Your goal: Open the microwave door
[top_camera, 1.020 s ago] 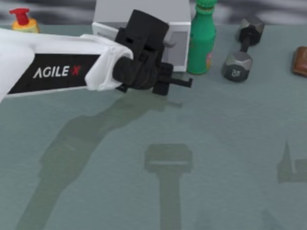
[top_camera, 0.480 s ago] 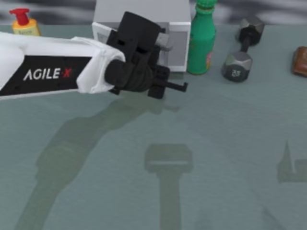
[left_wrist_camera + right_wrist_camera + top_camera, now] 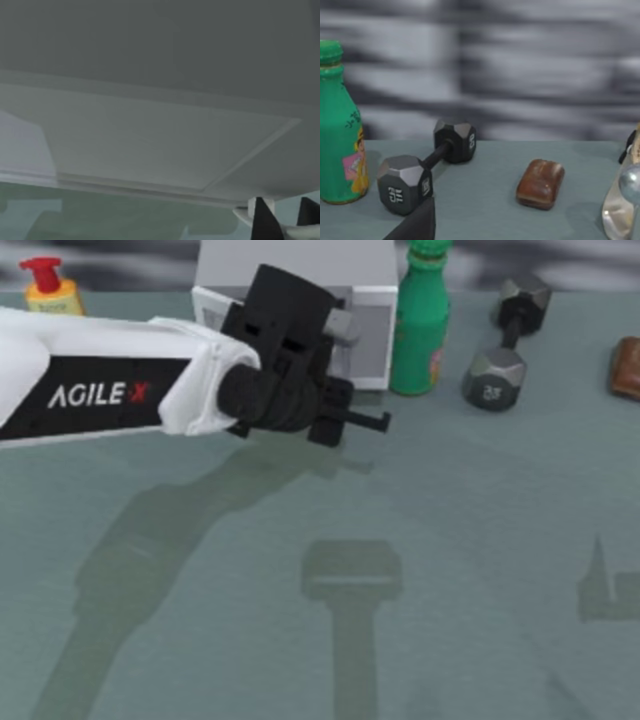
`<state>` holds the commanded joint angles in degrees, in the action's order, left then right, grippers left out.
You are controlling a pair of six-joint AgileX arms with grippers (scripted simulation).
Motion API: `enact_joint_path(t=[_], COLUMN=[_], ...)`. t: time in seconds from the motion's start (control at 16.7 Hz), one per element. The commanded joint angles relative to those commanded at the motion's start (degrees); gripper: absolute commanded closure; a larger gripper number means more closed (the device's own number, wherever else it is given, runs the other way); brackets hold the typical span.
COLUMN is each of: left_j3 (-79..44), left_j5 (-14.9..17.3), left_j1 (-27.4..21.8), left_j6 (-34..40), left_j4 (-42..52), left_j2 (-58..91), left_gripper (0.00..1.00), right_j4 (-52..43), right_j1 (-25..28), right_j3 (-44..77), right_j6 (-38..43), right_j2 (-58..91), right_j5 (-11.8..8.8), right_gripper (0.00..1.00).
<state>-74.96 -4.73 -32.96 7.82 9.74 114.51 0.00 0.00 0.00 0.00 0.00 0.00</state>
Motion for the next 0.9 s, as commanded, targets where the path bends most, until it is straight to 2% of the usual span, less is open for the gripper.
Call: enact_joint_path(t=[0.9], left_j3=[0.04], left_j5=[0.56], left_j1=[-0.40], left_j6=[0.15], left_j4=[0.02], left_j2=[0.07], left_gripper=[1.00], right_j4=[0.00], right_j1=[0.00], right_j3=[0.00], right_j6=[0.00], right_j2=[0.00], right_j5=[0.00], right_gripper=[0.00])
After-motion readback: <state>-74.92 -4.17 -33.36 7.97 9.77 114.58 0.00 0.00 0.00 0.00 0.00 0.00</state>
